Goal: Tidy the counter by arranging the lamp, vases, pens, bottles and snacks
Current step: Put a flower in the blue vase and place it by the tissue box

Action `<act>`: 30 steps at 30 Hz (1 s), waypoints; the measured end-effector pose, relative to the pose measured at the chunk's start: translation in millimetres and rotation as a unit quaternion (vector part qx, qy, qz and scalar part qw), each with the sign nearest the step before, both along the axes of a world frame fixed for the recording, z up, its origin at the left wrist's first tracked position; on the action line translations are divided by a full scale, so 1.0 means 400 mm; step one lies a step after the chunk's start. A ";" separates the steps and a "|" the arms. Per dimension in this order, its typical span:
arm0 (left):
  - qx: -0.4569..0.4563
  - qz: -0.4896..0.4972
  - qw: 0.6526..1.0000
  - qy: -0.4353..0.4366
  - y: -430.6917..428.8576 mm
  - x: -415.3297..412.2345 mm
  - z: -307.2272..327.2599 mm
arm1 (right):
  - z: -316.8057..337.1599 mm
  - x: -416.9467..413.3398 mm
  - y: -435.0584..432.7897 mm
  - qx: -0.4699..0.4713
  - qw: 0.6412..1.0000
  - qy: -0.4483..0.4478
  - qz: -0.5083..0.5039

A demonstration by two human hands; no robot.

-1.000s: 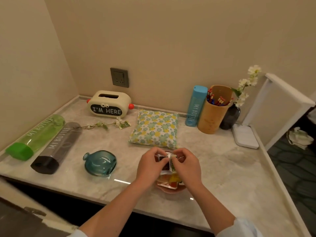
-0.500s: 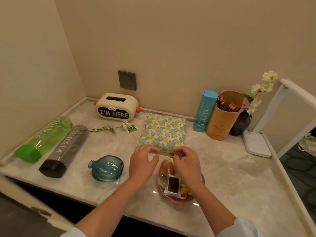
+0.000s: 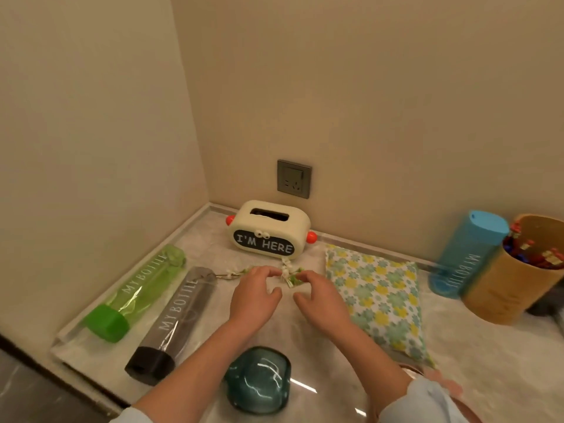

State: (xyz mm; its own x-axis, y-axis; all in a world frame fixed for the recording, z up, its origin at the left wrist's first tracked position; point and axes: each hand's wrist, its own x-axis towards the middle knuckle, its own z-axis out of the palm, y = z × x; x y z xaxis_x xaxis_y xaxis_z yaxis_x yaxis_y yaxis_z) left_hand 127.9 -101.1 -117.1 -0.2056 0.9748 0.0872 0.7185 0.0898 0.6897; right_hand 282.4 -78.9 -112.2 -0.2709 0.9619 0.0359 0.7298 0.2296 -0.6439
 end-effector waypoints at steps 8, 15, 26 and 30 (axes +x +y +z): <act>0.000 -0.049 0.988 0.143 0.120 -0.087 -0.058 | -0.053 -0.080 0.108 0.023 0.979 -0.201 0.011; -0.033 -0.069 0.978 0.194 0.150 -0.100 -0.103 | -0.045 -0.087 0.113 0.028 0.965 -0.261 -0.007; 0.145 -0.076 0.986 -0.035 0.095 0.032 0.054 | 0.076 0.004 0.042 0.083 0.988 0.045 -0.125; 0.204 -0.116 0.961 -0.144 0.042 0.149 0.139 | 0.121 0.102 -0.022 0.095 0.976 0.098 -0.170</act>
State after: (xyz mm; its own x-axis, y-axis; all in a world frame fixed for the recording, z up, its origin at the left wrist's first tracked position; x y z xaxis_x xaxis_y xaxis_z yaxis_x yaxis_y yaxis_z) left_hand 187.5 -84.4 -61.5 -0.0596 0.8939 0.4444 0.4610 -0.3702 0.8065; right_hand 323.4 -87.7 -63.7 0.0936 0.9661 0.2407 0.6517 0.1234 -0.7484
